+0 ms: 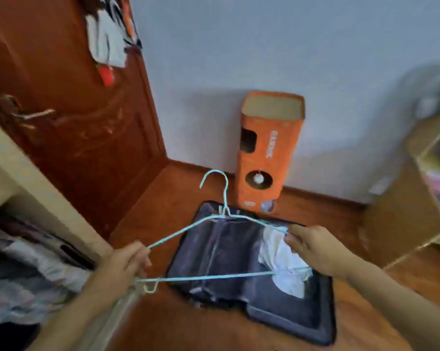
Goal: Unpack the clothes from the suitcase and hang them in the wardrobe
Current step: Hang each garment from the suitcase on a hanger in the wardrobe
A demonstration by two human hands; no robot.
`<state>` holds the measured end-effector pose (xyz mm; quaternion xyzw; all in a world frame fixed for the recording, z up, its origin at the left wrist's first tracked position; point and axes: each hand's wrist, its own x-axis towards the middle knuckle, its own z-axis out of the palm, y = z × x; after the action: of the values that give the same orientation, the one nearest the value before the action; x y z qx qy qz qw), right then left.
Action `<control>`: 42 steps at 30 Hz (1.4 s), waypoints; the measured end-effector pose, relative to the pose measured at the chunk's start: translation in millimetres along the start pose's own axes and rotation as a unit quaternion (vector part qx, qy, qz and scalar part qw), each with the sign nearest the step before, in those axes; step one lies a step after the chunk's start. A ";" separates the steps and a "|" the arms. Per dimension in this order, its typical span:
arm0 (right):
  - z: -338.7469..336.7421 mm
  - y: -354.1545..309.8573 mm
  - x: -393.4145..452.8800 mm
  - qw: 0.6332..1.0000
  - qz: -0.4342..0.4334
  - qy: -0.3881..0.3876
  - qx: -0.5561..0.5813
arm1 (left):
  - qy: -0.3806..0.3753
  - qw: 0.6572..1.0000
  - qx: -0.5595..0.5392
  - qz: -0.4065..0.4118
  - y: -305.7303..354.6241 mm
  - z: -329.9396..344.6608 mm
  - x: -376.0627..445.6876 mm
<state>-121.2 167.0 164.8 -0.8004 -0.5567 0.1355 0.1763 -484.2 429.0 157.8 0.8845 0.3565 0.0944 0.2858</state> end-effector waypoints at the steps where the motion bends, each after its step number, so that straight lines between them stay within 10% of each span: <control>1: 7.8 28.9 -23.9 0.997 0.051 -0.032 0.038 | -0.049 0.999 -0.017 -0.001 24.8 41.9 6.1; 6: 27.5 98.6 -96.2 0.905 0.253 -0.010 0.342 | -0.277 0.958 -0.051 0.052 134.8 193.7 33.5; 11: 46.8 169.4 -132.3 0.877 0.373 -0.022 0.302 | -0.288 0.956 0.037 0.034 154.9 302.1 81.2; 18: 74.5 260.6 -148.1 0.735 0.592 0.123 0.308 | -0.436 0.893 0.016 -0.114 131.6 419.2 151.5; 24: 112.3 363.5 -82.8 0.729 0.605 0.167 0.272 | -0.494 0.852 0.038 -0.172 103.0 525.5 225.1; 30: 226.0 498.2 -20.1 0.747 0.585 0.168 0.268 | -0.460 0.862 -0.002 -0.210 85.7 687.0 312.6; 37: 321.4 629.0 2.5 0.747 0.558 0.170 0.318 | -0.435 0.877 0.197 -0.051 46.2 913.7 413.4; 42: 334.0 656.7 -10.9 0.733 0.575 0.142 0.335 | -0.335 0.917 0.186 -0.114 44.1 957.7 433.8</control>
<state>290.9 -8.2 -420.3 -0.8667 0.1229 0.2735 0.3986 212.2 280.5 -617.0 0.8548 0.3499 -0.3083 0.2275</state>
